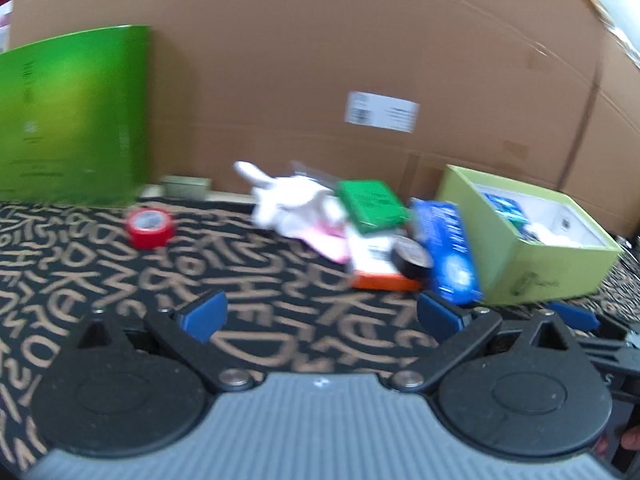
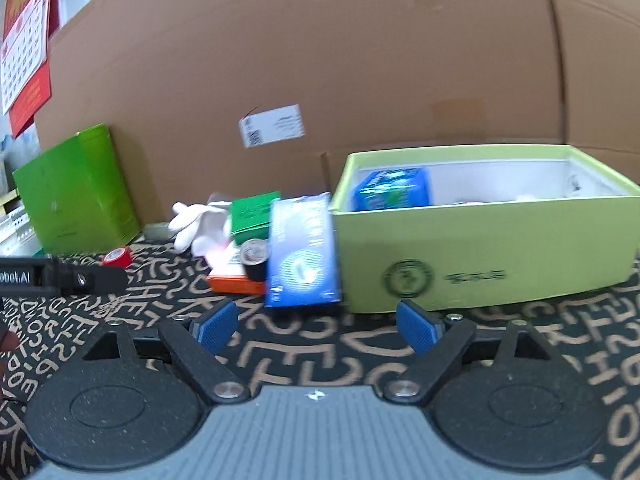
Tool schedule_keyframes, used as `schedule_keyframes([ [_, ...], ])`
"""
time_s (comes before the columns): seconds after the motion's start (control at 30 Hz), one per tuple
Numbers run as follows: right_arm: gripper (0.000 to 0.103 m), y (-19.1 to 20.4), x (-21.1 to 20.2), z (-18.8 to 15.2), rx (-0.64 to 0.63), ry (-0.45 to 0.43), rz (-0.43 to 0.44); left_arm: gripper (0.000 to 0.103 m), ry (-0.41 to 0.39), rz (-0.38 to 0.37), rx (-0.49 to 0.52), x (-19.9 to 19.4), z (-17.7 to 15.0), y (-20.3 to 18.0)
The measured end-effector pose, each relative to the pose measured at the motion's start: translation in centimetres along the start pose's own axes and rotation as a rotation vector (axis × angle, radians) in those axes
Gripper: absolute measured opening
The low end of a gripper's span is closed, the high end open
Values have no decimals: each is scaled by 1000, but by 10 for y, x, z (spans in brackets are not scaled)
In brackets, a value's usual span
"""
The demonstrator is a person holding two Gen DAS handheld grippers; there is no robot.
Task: Organize objects
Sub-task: 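Grasp the red tape roll with the left tool while the right tool grasps the black tape roll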
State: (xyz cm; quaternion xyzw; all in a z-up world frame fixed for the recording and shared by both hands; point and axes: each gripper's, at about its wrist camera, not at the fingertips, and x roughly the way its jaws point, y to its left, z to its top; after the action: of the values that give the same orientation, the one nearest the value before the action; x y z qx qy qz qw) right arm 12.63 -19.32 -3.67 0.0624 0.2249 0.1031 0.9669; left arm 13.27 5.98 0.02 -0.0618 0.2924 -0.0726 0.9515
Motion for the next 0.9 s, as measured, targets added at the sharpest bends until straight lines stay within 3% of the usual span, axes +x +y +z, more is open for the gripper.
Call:
schedule_keyframes([
  [0.23,83,18,34,4,-1,66,-21,103,-24,100,-48,20,19,58],
  [0.33,75,23,45,5,-6,95,-40,103,-18,133,-66,35,26,78],
  [0.47,68,51,47,7,-128,48,3,103,-3,138,-77,55,35,97],
  [0.63,62,72,64,21,-222,7,-30,103,7,123,-54,72,40,110],
  [0.83,55,78,90,24,-284,29,-75,95,17,116,-39,87,47,122],
  [0.9,46,77,96,22,-284,42,-69,90,36,116,-43,96,49,126],
])
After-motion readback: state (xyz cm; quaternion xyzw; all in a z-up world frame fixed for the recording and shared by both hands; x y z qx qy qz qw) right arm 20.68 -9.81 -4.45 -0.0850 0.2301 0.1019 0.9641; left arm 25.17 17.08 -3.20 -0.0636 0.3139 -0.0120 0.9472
